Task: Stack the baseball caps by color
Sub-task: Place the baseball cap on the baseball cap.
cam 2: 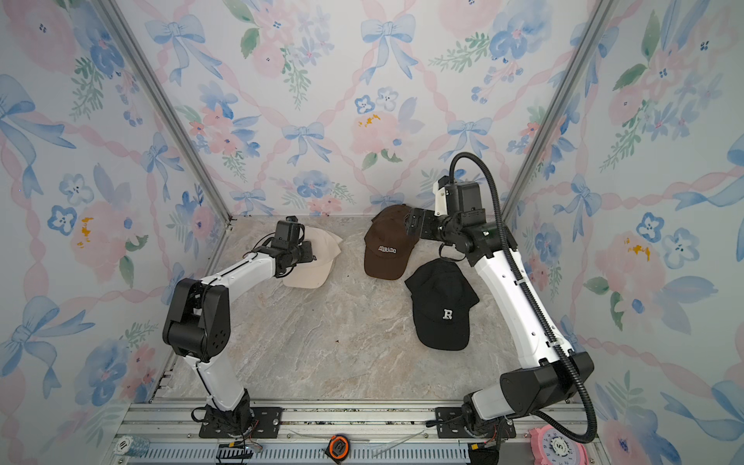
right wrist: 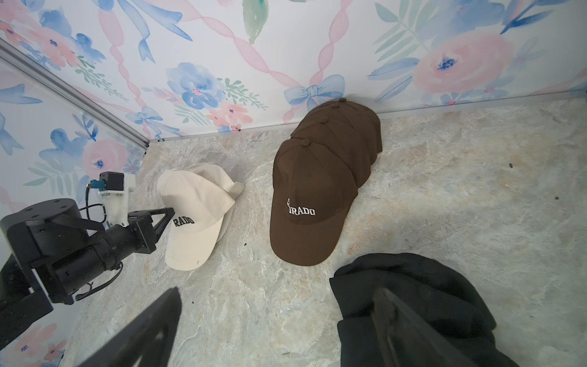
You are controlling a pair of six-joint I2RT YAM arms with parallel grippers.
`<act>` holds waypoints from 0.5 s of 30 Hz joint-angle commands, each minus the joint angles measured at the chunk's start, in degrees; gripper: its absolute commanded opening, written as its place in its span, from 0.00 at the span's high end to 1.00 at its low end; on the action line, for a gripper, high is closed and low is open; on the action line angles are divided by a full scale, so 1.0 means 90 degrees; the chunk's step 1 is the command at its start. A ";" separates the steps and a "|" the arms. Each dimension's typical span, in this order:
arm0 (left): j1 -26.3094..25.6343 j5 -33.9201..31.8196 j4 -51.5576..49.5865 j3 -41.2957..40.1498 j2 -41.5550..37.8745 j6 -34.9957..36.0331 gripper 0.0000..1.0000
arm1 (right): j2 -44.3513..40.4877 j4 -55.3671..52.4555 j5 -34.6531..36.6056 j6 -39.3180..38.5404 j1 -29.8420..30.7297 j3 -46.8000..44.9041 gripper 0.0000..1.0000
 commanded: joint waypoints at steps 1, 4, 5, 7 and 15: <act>-0.0014 0.0111 0.0132 0.0193 0.0225 -0.0040 1.00 | -0.0157 -0.0216 0.0159 -0.0038 -0.0044 0.0056 0.04; -0.0012 0.0167 0.0120 0.0252 0.0374 -0.0042 0.87 | -0.0148 -0.0237 0.0189 -0.0039 -0.0057 0.0081 0.04; -0.0012 0.0176 0.0087 0.0283 0.0424 -0.0042 0.84 | -0.0141 -0.0254 0.0210 -0.0043 -0.0056 0.0104 0.04; -0.0017 0.0210 0.0061 0.0330 0.0494 -0.0038 0.79 | -0.0119 -0.0266 0.0229 -0.0045 -0.0064 0.0153 0.04; -0.0017 0.0250 -0.0059 0.0373 0.0473 -0.0086 0.57 | 0.0000 -0.0325 0.0258 0.0015 -0.0047 0.0313 0.04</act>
